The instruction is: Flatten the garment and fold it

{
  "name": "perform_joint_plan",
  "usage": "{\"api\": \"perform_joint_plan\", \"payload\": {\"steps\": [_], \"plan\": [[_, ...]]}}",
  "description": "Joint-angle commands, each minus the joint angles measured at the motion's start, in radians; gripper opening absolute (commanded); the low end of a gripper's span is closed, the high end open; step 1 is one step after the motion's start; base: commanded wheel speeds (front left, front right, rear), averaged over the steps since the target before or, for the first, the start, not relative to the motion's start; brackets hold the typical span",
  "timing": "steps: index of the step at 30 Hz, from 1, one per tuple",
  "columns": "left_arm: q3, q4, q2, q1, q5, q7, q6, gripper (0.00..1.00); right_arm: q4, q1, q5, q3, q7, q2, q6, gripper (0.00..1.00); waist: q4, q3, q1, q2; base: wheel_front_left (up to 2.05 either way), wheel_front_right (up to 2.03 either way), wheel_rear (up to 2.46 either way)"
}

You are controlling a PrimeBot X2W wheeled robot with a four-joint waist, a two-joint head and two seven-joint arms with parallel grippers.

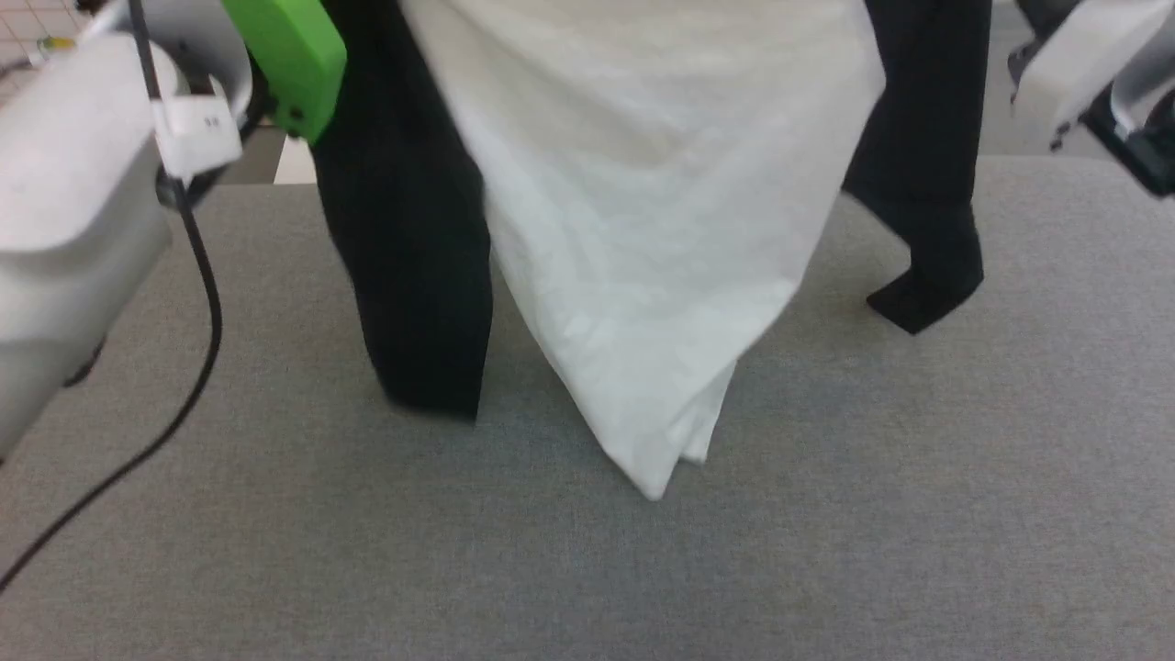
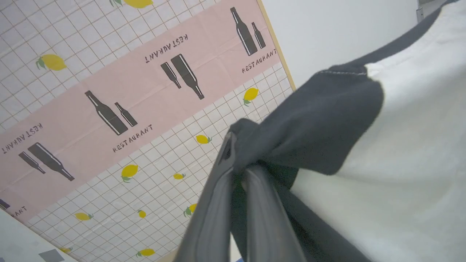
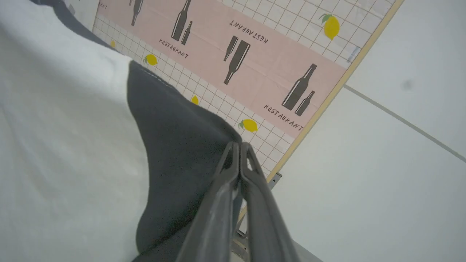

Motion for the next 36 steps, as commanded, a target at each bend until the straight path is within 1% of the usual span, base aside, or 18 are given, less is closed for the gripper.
{"api": "perform_joint_plan", "payload": {"steps": [1, 6, 13, 18, 23, 25, 30, 33, 36], "plan": [[0.012, 0.001, -0.008, -0.038, 0.015, -0.004, 0.012, 0.00, 0.007, -0.036, -0.022, -0.022, 0.005, 0.012, -0.002, 0.00, -0.001, 0.035, 0.0000, 0.0000, 0.00, 0.00, 0.00], [0.051, 0.026, -0.023, -0.162, 0.034, -0.007, 0.030, 0.00, 0.015, -0.161, -0.134, -0.126, 0.017, 0.049, -0.002, 0.00, -0.002, 0.122, 0.0000, 0.0000, 0.00, 0.00, 0.00], [0.102, 0.087, -0.045, -0.367, 0.081, -0.033, 0.053, 0.00, 0.041, -0.353, -0.338, -0.257, 0.045, 0.099, -0.002, 0.00, -0.007, 0.283, 0.0000, 0.0000, 0.00, 0.00, 0.00], [0.137, 0.142, -0.046, -0.509, 0.106, -0.055, 0.053, 0.00, 0.066, -0.500, -0.475, -0.348, 0.045, 0.134, -0.002, 0.00, -0.021, 0.392, 0.0000, 0.0000, 0.00, 0.00, 0.00], [0.160, 0.177, -0.049, -0.605, 0.127, -0.089, 0.062, 0.00, 0.087, -0.617, -0.593, -0.413, 0.028, 0.159, -0.002, 0.00, -0.028, 0.458, 0.0000, 0.0000, 0.00, 0.00, 0.00], [0.180, 0.185, -0.053, -0.629, 0.118, -0.106, 0.071, 0.00, 0.096, -0.654, -0.624, -0.431, 0.020, 0.169, -0.002, 0.00, -0.027, 0.477, 0.0000, 0.0000, 0.00, 0.00, 0.00], [0.192, 0.209, -0.047, -0.656, 0.111, -0.115, 0.065, 0.00, 0.128, -0.702, -0.670, -0.460, -0.008, 0.196, -0.002, 0.00, -0.025, 0.511, 0.0000, 0.0000, 0.00, 0.00, 0.00], [0.186, 0.220, -0.043, -0.630, 0.111, -0.131, 0.069, 0.00, 0.158, -0.677, -0.684, -0.454, -0.030, 0.210, -0.002, 0.00, -0.022, 0.518, 0.0000, 0.0000, 0.00, 0.00, 0.00], [0.177, 0.232, -0.041, -0.557, 0.099, -0.154, 0.072, 0.00, 0.197, -0.615, -0.680, -0.455, -0.058, 0.229, -0.002, 0.00, -0.020, 0.509, 0.0000, 0.0000, 0.00, 0.00, 0.00]]}}
